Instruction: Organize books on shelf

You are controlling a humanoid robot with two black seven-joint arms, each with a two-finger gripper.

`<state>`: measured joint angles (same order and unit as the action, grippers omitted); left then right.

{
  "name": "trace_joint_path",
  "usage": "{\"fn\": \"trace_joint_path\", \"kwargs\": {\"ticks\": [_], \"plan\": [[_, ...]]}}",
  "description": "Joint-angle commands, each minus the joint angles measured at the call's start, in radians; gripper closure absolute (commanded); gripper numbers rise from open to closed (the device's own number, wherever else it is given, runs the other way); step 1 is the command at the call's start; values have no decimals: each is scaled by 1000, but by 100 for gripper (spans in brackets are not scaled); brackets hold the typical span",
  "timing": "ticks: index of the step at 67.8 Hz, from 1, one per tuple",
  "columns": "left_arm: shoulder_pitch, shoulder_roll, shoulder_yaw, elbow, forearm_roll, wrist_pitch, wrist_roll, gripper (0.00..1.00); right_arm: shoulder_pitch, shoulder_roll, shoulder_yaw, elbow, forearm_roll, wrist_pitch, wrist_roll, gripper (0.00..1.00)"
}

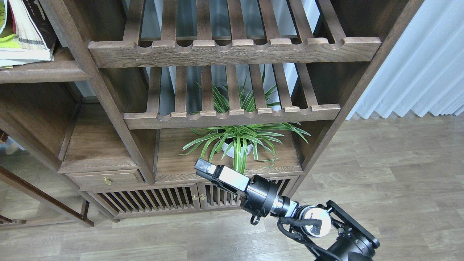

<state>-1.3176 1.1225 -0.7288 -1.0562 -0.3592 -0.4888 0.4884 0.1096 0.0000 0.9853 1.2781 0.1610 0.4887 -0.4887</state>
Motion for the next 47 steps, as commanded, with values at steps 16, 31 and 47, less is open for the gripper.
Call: {"fn": "trace_joint_path", "kwargs": {"ticks": [16, 31, 47], "plan": [[1, 258, 259, -120, 0, 0, -4, 1, -22, 0, 3, -2, 0, 0, 0, 1], [1, 324, 428, -172, 0, 0, -7, 0, -30, 0, 12, 0, 0, 0, 0, 1], [5, 365, 727, -208, 2, 0, -28, 0, -74, 0, 16, -2, 2, 0, 0, 1]]}}
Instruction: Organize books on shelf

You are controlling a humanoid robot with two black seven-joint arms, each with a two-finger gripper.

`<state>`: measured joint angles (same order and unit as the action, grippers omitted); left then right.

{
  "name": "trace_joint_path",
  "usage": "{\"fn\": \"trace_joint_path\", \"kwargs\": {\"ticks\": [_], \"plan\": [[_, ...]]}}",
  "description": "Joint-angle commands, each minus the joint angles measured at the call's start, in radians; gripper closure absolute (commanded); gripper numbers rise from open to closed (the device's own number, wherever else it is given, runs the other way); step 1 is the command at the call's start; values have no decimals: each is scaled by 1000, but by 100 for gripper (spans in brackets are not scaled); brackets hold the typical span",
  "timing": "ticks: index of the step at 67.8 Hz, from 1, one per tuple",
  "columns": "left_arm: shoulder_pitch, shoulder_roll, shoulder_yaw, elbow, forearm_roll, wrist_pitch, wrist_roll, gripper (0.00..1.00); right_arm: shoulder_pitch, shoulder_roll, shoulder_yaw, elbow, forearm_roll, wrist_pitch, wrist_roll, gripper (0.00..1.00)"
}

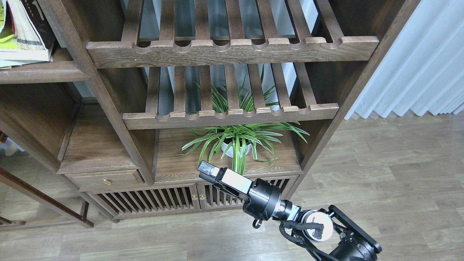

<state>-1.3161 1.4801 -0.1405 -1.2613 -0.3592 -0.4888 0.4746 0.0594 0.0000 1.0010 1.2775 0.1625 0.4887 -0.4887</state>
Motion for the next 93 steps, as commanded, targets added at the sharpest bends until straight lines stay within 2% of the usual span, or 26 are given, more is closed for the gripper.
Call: {"fn": "trace_joint_path", "kwargs": {"ticks": [1, 8, 21, 27, 39, 46, 47, 50, 56, 57, 61, 70, 80, 93], "plan": [[3, 5, 215, -1, 0, 0, -36, 0, -35, 0, 1, -1, 0, 0, 0, 1], [5, -6, 352, -1, -3, 0, -108, 0, -47, 0, 1, -13, 0, 0, 0, 1], [52, -84, 530, -1, -52, 0, -323, 0, -47, 0, 1, -59, 0, 0, 0, 1], [136, -150, 535, 2, -128, 0, -372, 0, -44, 0, 1, -89, -1, 0, 0, 1], [270, -297, 526, 25, -302, 0, -372, 0, -30, 0, 2, -159, -1, 0, 0, 1], [379, -406, 461, 39, -379, 0, -369, 0, -16, 0, 4, -181, 0, 0, 0, 1], [464, -479, 378, 63, -391, 0, -367, 1, -12, 0, 4, -196, -1, 0, 0, 1], [533, -544, 291, 97, -388, 0, -364, 1, -9, 0, 4, -208, -1, 0, 0, 1], [649, -661, 119, 166, -383, 0, -357, 2, -6, 0, 4, -225, -1, 0, 0, 1], [679, -700, 61, 192, -382, 0, -349, 3, -4, 0, 4, -228, -1, 0, 0, 1], [722, -768, -33, 238, -376, 0, -324, 3, -3, 0, 4, -237, -1, 0, 0, 1], [747, -915, -152, 339, -372, 0, -277, 3, 31, 0, 4, -276, -1, 0, 0, 1], [742, -1030, -172, 416, -369, 0, -275, 4, 100, 0, 27, -339, -1, 0, 0, 1], [745, -1094, -172, 461, -369, 0, -277, 3, 183, 0, 83, -408, -1, 0, 0, 1]]}}
